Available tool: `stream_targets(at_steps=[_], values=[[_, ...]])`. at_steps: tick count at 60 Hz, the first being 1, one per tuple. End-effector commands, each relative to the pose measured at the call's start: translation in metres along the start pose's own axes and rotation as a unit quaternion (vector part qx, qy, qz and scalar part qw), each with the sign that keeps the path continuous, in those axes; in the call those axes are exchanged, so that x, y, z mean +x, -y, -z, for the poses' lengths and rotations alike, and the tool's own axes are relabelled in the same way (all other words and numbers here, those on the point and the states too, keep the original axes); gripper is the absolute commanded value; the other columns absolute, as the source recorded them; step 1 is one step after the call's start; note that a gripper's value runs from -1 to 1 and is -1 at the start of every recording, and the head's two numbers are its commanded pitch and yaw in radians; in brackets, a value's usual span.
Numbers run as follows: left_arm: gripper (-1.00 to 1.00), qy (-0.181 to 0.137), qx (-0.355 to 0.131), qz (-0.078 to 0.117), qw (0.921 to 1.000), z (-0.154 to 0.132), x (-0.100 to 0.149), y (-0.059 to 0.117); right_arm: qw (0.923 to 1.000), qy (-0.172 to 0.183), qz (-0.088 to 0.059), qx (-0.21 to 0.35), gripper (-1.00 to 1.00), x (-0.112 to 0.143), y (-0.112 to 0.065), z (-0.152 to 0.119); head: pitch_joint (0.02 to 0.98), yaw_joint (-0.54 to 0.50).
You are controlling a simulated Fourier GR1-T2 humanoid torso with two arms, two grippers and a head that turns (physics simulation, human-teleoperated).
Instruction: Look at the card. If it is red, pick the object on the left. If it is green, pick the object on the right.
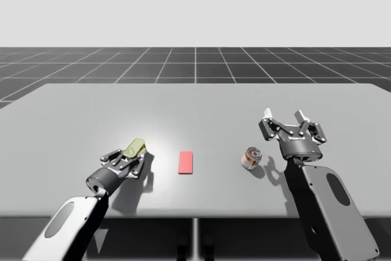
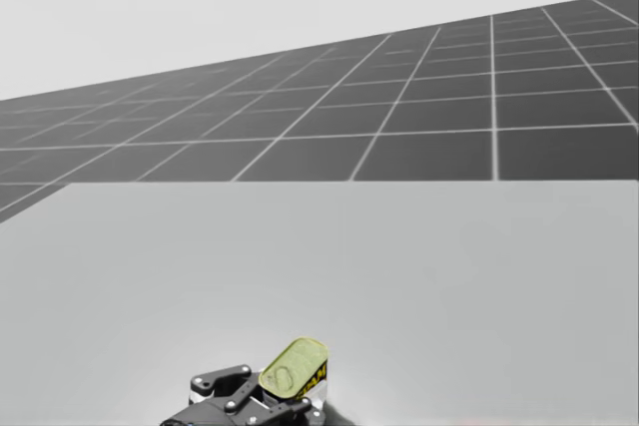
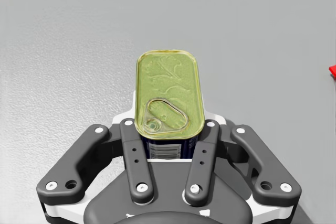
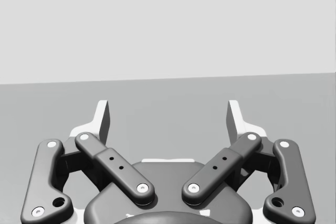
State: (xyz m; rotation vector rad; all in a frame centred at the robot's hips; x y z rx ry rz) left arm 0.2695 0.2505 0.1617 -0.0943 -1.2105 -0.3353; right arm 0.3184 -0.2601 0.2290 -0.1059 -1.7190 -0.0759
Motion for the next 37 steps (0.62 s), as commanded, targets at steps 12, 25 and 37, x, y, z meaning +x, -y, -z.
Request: stream_targets(at_steps=[12, 25, 37], values=[[1.00, 0.078, -0.031, 0.065, 0.9944, -0.014, 0.078, 0.000, 1.0000, 0.003, -0.007, -0.004, -1.00, 0.000, 0.003, 0.001, 0.467, 0.36], [1.00, 0.133, -0.006, 0.092, 0.9868, -0.031, 0.125, -0.004, 0.9999, 0.005, -0.010, -0.007, -1.00, 0.000, 0.004, 0.002, 0.465, 0.36], [1.00, 0.205, 0.025, 0.116, 0.9717, -0.051, 0.174, -0.006, 0.9998, 0.010, -0.017, -0.008, -1.00, 0.001, 0.005, 0.002, 0.464, 0.36]])
